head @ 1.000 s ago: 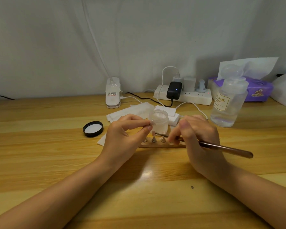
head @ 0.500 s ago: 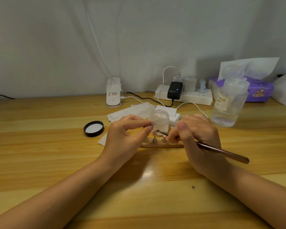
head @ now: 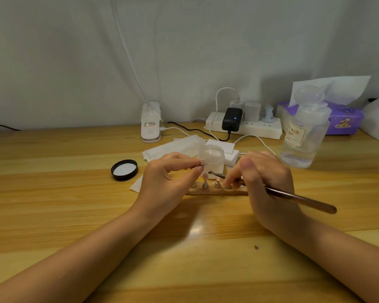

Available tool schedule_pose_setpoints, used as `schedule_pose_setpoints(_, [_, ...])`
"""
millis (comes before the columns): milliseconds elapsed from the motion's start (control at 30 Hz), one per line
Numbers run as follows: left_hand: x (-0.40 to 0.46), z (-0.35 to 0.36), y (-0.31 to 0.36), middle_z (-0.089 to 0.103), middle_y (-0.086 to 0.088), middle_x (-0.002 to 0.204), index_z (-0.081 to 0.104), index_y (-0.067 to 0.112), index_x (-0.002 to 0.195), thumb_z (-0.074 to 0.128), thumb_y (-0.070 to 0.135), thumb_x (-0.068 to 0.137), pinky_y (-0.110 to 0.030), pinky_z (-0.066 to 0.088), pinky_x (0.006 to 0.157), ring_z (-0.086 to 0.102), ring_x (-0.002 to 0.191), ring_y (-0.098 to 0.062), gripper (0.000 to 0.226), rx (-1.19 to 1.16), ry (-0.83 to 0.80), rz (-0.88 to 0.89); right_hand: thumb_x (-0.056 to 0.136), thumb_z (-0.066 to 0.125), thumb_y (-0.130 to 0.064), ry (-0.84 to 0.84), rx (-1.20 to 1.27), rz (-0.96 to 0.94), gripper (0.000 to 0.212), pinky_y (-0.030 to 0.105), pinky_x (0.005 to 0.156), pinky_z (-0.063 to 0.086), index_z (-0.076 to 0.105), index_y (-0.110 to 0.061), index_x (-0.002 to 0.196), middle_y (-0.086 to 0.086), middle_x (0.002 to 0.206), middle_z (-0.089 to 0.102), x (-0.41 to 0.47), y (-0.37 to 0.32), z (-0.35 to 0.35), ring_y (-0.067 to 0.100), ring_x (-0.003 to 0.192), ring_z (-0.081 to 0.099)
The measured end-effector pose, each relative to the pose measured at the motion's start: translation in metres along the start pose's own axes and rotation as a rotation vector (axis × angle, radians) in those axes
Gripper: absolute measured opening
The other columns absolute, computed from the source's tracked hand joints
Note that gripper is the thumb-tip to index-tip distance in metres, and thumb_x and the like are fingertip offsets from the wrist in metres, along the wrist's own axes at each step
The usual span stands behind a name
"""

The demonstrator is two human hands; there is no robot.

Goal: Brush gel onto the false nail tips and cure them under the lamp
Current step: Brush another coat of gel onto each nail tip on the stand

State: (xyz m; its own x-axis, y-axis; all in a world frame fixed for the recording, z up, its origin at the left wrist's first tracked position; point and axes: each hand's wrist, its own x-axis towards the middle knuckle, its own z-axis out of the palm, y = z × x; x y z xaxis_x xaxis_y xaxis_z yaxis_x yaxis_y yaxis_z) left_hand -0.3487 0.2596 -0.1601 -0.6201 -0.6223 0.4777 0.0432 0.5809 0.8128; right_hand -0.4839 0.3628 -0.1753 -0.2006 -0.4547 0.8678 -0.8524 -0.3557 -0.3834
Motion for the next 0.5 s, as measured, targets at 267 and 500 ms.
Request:
schedule_pose_setpoints(267, [0.0002,0.0000,-0.0002,0.068,0.007,0.083,0.071,0.021,0.088,0.069,0.008,0.078,-0.017,0.047,0.076,0.061,0.084,-0.003,0.016,0.012,-0.026,0.029,0.098,0.025,-0.040,-0.016,0.030,0.017,0.045,0.033,0.073,0.041,0.060,-0.025,0.074,-0.010,0.067,0.059,0.0019,-0.0041,0.0017,0.000,0.070,0.054])
schedule_pose_setpoints(500, [0.0001,-0.0002,-0.0024,0.068,0.010,0.084,0.072,0.024,0.088,0.069,0.010,0.077,-0.019,0.048,0.078,0.062,0.086,-0.004,0.017,-0.004,-0.026,0.033,0.093,0.029,-0.026,0.018,0.142,0.139,0.042,0.030,0.067,0.041,0.058,-0.028,0.063,-0.006,0.056,0.056,0.0004,-0.0080,-0.0031,0.003,0.060,0.054])
